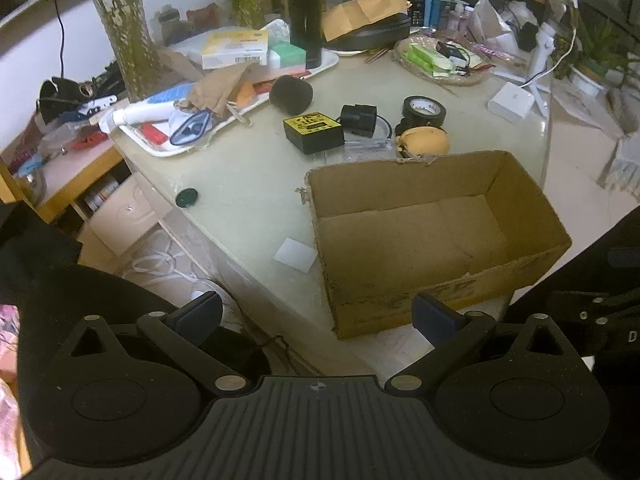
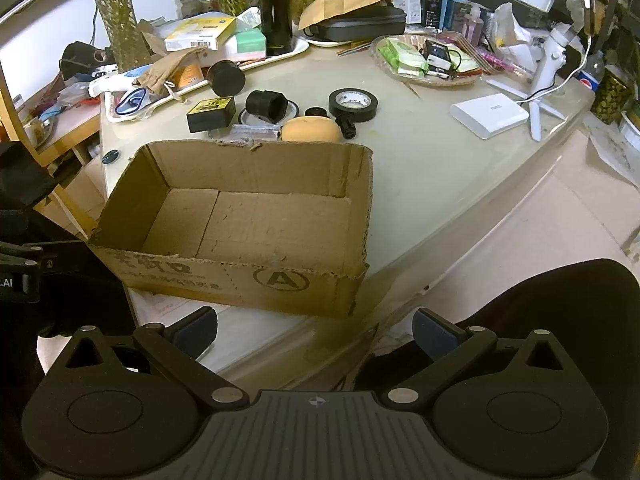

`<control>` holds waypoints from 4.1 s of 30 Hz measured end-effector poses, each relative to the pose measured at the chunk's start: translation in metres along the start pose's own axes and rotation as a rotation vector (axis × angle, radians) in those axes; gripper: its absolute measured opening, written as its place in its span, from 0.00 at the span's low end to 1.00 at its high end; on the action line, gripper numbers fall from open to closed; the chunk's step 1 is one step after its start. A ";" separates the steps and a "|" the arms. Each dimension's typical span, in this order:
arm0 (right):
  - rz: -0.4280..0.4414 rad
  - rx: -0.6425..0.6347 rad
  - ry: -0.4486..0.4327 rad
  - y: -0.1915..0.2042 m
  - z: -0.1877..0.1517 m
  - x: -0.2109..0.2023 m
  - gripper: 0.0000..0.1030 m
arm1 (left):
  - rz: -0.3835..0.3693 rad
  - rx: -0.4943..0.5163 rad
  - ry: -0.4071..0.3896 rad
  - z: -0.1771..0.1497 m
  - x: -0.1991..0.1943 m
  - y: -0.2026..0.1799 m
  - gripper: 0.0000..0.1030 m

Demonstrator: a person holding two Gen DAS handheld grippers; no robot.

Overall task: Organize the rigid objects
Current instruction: 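Move both tools over the table toward the small objects, then lower the right tool and grasp the yellow silicone earbud case, then grasp the yellow device box with the left tool while the right tool holds the case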

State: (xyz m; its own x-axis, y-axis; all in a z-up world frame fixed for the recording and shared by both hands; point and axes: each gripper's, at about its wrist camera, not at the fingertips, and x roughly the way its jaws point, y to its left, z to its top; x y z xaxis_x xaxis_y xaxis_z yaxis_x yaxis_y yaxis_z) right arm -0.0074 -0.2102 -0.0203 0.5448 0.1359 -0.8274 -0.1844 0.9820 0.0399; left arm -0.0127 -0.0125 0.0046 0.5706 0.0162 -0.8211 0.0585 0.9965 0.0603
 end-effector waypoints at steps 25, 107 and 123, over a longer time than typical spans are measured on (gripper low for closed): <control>0.033 -0.013 0.008 -0.001 0.004 -0.003 1.00 | -0.064 0.018 -0.012 0.004 -0.004 0.001 1.00; 0.119 -0.029 0.101 -0.007 0.185 0.194 0.90 | -0.187 -0.064 -0.094 0.077 0.057 0.034 1.00; 0.116 -0.011 0.069 -0.014 0.185 0.187 0.76 | -0.161 -0.060 -0.121 0.094 0.063 0.039 1.00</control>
State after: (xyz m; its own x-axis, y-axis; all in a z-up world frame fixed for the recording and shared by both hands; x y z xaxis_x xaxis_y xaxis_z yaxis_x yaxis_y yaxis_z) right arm 0.2490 -0.1743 -0.0721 0.4615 0.2386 -0.8545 -0.2518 0.9588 0.1318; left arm 0.1027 0.0201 0.0090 0.6523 -0.1504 -0.7429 0.1104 0.9885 -0.1031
